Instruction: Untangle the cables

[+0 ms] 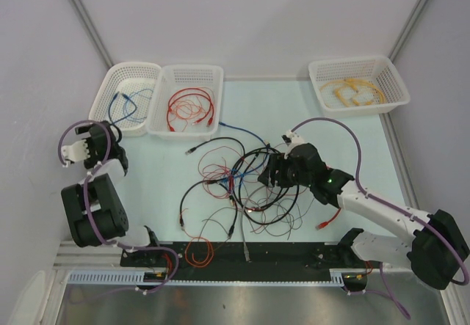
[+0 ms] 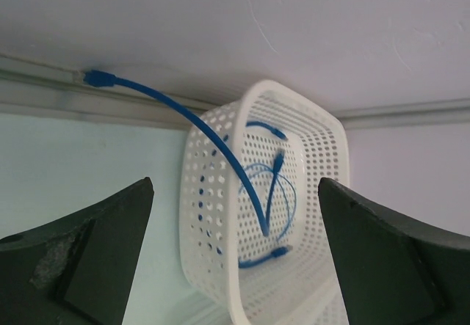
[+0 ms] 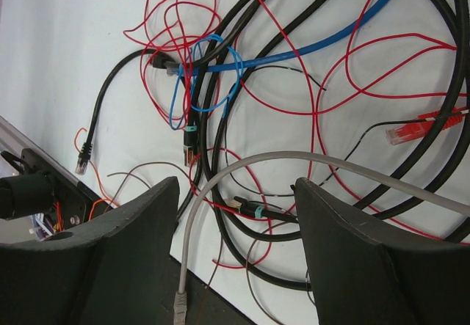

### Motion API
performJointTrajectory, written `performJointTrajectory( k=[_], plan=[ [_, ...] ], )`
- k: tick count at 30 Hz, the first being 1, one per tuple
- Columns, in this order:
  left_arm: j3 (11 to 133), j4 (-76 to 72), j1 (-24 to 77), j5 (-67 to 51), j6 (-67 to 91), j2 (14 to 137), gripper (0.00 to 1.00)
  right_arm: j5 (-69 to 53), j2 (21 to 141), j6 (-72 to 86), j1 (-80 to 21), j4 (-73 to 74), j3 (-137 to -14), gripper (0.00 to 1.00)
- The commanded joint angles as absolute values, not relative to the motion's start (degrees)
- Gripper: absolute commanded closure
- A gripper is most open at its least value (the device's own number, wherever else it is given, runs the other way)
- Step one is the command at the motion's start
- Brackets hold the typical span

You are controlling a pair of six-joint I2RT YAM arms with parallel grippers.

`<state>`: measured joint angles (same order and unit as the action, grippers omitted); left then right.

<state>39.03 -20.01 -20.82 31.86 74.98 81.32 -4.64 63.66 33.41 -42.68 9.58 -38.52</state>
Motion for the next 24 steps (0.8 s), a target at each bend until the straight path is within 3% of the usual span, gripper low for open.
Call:
performJointTrajectory(
  k=[1, 24],
  plan=[
    [40.8, -26.9, -23.5, 33.5, 75.4, 86.9, 0.0, -5.2, 64.9, 33.2, -41.8, 8.5, -39.6, 0.3],
    [51.5, -40.1, -26.2, 28.5, 79.9, 106.5, 0.0, -6.5, 77.8, 33.0, -42.4, 9.1, -46.0, 0.31]
  ],
)
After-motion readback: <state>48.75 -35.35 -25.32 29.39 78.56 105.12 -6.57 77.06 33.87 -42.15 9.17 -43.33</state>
